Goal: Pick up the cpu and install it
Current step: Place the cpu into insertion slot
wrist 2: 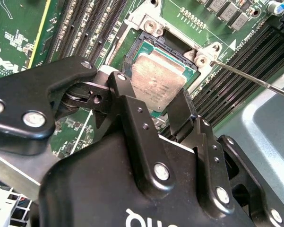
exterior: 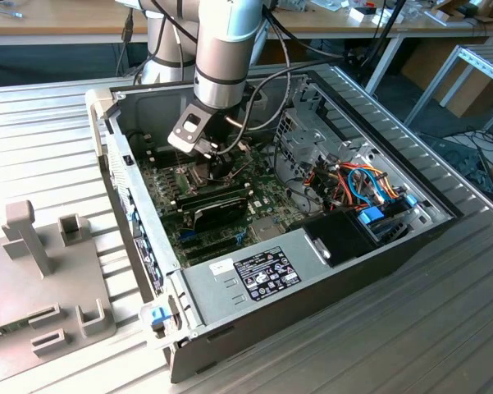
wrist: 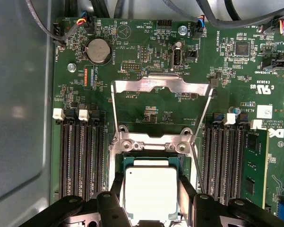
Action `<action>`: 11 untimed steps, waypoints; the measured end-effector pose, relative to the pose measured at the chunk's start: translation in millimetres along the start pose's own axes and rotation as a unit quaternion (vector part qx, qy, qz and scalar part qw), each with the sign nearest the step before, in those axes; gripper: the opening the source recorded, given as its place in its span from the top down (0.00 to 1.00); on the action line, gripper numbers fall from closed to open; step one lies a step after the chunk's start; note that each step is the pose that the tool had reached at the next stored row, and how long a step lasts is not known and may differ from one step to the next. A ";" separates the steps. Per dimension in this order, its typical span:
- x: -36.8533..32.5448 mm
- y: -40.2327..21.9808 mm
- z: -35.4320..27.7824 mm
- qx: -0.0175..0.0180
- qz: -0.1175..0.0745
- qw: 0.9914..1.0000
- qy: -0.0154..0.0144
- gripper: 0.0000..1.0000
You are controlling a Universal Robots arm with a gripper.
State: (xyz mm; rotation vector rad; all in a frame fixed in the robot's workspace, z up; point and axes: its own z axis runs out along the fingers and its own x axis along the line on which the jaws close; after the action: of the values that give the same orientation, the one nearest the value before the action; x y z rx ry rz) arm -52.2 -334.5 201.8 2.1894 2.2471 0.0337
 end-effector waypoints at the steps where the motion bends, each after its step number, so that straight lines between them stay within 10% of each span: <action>1: -0.1 -0.1 0.2 0.000 0.000 1.000 0.000 0.45; 11: 0.0 -0.1 1.2 0.000 0.000 1.000 0.000 0.45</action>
State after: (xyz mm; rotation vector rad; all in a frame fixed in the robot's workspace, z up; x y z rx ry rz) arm -52.3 -334.5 200.7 2.1894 2.2471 0.0332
